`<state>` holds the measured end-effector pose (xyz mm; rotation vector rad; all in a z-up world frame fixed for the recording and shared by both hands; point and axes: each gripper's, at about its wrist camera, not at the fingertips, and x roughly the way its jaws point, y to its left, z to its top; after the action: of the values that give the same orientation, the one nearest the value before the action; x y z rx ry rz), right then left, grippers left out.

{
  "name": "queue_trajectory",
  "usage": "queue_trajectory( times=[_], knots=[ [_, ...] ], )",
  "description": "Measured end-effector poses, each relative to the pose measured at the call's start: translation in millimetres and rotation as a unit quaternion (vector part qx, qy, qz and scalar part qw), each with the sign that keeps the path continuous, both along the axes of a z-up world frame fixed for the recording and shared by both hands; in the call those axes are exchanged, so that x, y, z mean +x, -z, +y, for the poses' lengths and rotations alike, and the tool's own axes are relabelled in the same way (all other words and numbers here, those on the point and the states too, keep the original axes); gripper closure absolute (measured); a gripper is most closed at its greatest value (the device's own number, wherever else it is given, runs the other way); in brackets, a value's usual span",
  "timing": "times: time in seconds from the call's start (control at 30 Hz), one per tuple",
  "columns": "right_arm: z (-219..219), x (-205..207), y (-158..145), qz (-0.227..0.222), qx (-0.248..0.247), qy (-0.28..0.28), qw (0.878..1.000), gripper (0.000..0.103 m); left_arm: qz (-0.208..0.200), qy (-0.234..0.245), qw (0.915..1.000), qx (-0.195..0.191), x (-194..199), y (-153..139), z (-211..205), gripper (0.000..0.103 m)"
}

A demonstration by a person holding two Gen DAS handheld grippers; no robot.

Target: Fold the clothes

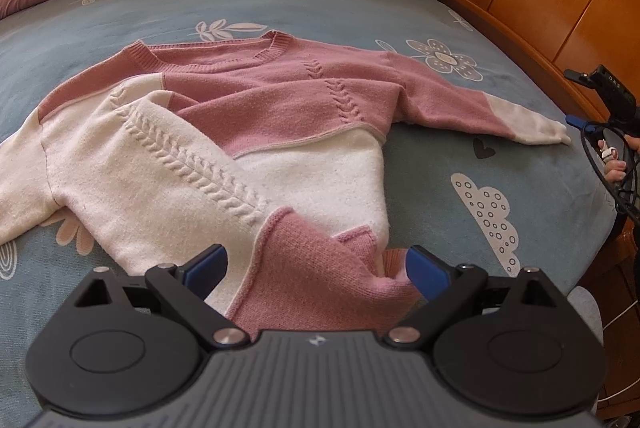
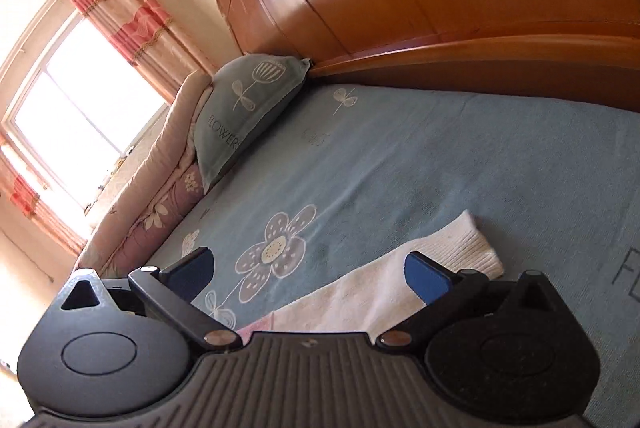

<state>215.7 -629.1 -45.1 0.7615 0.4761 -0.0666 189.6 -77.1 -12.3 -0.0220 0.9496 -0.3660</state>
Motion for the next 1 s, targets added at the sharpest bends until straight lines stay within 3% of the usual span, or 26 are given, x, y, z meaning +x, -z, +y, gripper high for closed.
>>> queue_trajectory(
  times=[0.1,0.27,0.37,0.47,0.6,0.77,0.9,1.0],
  knots=[
    [48,33,2,0.031,-0.03,-0.086,0.995,0.0,-0.002,0.002,1.0,0.004,-2,-2,-1,0.007],
    [111,87,13,0.081,-0.094,-0.147,0.981,0.0,-0.001,-0.008,0.9999,0.009,0,-2,5,0.007],
    [119,108,31,0.097,-0.03,-0.176,0.979,0.0,0.003,-0.016,0.9998,0.008,3,0,11,0.007],
    [100,115,44,0.089,0.002,-0.153,0.984,0.001,0.004,-0.021,0.9998,0.006,5,2,16,0.007],
    [70,108,37,0.099,-0.014,-0.075,0.992,0.005,0.005,-0.022,0.9997,-0.004,7,4,22,0.007],
    [78,95,22,0.108,-0.045,-0.09,0.989,0.0,0.005,-0.019,0.9997,-0.013,10,7,21,0.007],
    [129,102,10,0.121,-0.125,-0.162,0.971,0.0,0.003,-0.011,0.9999,-0.006,9,7,15,0.007],
    [172,116,25,0.171,-0.251,-0.18,0.936,0.0,0.002,-0.008,1.0,-0.004,6,6,15,0.007]
  ],
)
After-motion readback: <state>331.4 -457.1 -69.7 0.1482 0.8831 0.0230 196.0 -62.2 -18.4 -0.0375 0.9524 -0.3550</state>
